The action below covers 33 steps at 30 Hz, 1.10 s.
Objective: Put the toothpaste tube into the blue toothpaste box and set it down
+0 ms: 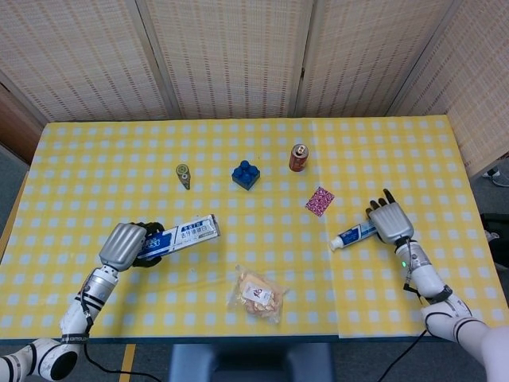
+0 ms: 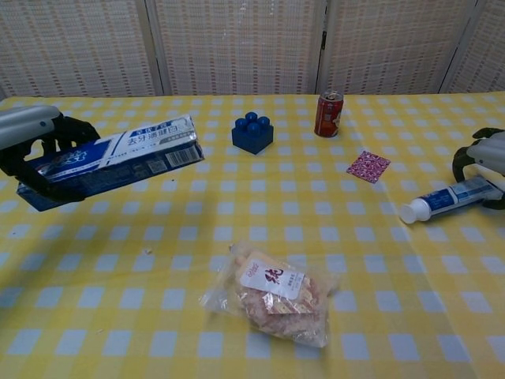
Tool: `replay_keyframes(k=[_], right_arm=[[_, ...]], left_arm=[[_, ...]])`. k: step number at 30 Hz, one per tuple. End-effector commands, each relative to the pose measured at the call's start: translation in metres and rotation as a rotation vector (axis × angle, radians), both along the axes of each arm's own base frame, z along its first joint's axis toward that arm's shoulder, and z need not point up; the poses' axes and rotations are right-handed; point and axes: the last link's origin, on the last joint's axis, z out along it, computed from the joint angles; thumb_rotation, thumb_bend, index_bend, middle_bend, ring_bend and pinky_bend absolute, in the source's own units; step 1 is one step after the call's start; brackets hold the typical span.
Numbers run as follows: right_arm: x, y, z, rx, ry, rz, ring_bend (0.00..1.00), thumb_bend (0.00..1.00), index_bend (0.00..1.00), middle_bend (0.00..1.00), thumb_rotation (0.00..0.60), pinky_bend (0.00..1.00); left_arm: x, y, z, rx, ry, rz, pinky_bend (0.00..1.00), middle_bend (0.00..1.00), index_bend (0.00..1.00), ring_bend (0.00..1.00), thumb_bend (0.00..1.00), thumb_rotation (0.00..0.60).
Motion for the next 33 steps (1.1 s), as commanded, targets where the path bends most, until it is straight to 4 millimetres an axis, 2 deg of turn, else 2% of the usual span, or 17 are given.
replay_keyframes(k=[1,4,6,10,12,16,20,33], right_arm=[[0.002,-0.001,-0.002,-0.011,0.012,0.028,0.38,0.31,0.58,0.43,0.6,0.4],[0.002,-0.002,-0.003,-0.022,0.027,0.044,0.48,0.33,0.67,0.52,0.6,0.57],[0.002,-0.003,-0.003,-0.028,0.035,0.053,0.55,0.41,0.74,0.58,0.6,0.68],[0.004,-0.004,-0.008,-0.053,0.054,0.079,0.61,0.51,0.8,0.63,0.6,0.79],[0.004,-0.005,-0.009,-0.052,0.049,0.075,0.63,0.55,0.81,0.64,0.6,0.82],[0.004,-0.005,-0.011,-0.055,0.018,0.063,0.65,0.69,0.86,0.66,0.6,0.87],[0.008,-0.005,-0.005,-0.075,-0.095,0.027,0.67,0.74,0.88,0.68,0.6,0.92],[0.025,-0.003,0.041,-0.132,-0.343,-0.011,0.69,0.77,0.89,0.69,0.6,0.99]], left_arm=[[0.0,0.001,0.0,0.001,-0.002,0.002,0.59,0.73,0.43,0.56,0.23,0.6],[-0.001,0.001,0.001,0.003,-0.006,0.005,0.59,0.73,0.43,0.56,0.23,0.6],[-0.002,0.001,0.002,0.004,-0.007,0.006,0.59,0.73,0.43,0.56,0.23,0.6],[-0.005,0.002,0.005,0.011,-0.013,0.017,0.59,0.73,0.43,0.56,0.23,0.6],[-0.005,0.001,0.007,0.015,-0.016,0.017,0.59,0.73,0.43,0.56,0.23,0.6],[-0.006,-0.001,0.009,0.023,-0.024,0.017,0.59,0.73,0.43,0.56,0.23,0.6],[-0.006,-0.003,0.012,0.024,-0.035,0.021,0.59,0.73,0.43,0.56,0.23,0.6],[-0.006,-0.004,0.009,0.035,-0.018,0.03,0.59,0.73,0.43,0.56,0.23,0.6]])
